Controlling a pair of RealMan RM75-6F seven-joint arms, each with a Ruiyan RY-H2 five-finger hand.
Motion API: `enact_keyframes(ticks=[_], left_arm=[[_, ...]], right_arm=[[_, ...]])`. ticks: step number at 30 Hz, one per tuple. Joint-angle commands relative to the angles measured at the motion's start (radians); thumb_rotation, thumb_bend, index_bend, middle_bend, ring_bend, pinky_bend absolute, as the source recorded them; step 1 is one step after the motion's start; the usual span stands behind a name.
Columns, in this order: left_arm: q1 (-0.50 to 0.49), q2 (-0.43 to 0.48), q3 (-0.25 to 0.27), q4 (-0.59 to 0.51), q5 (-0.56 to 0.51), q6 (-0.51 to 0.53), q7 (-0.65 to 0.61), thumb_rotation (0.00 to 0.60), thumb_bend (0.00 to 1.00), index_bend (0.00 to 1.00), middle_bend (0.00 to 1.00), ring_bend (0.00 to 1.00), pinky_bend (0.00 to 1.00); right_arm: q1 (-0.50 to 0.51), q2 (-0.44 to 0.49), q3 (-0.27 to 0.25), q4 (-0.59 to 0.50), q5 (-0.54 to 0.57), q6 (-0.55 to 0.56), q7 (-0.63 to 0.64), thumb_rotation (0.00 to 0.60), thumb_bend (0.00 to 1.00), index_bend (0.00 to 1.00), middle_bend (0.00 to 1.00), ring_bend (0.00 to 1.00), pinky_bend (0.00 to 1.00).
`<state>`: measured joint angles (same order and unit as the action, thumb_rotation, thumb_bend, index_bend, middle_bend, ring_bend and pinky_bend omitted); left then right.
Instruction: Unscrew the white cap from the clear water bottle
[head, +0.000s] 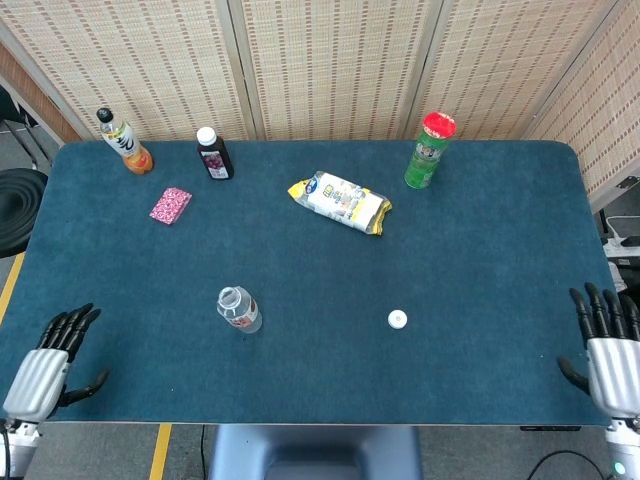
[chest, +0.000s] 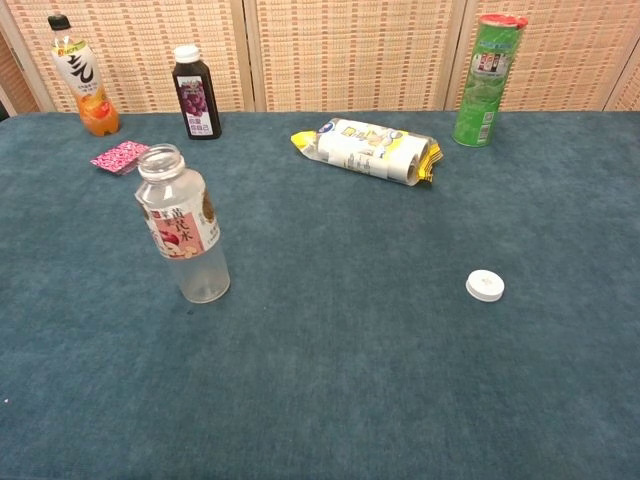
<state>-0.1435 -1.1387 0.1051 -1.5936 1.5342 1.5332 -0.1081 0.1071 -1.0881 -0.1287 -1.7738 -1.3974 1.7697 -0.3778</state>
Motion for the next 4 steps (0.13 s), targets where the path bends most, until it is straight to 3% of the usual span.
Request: enact_keyframes(ticks=[1,4], left_arm=[[0.046,-0.026,-0.013,0.051,-0.085,-0.017,0.057,0.6,0.34,0.0,0.0,0.0,0.01],[0.048,-0.034,-0.033,0.071,-0.068,0.004,0.052,0.6,0.34,0.0,0.0,0.0,0.01]], right_arm=[[-0.043,-0.025,0.014,0.067,-0.022,0.001,0.061,0.6,0.09,0.0,0.0,0.0,0.0],[-0.051,-0.029,0.029,0.09,-0.052,0.004,0.09,0.6,0.09,0.0,0.0,0.0,0.0]])
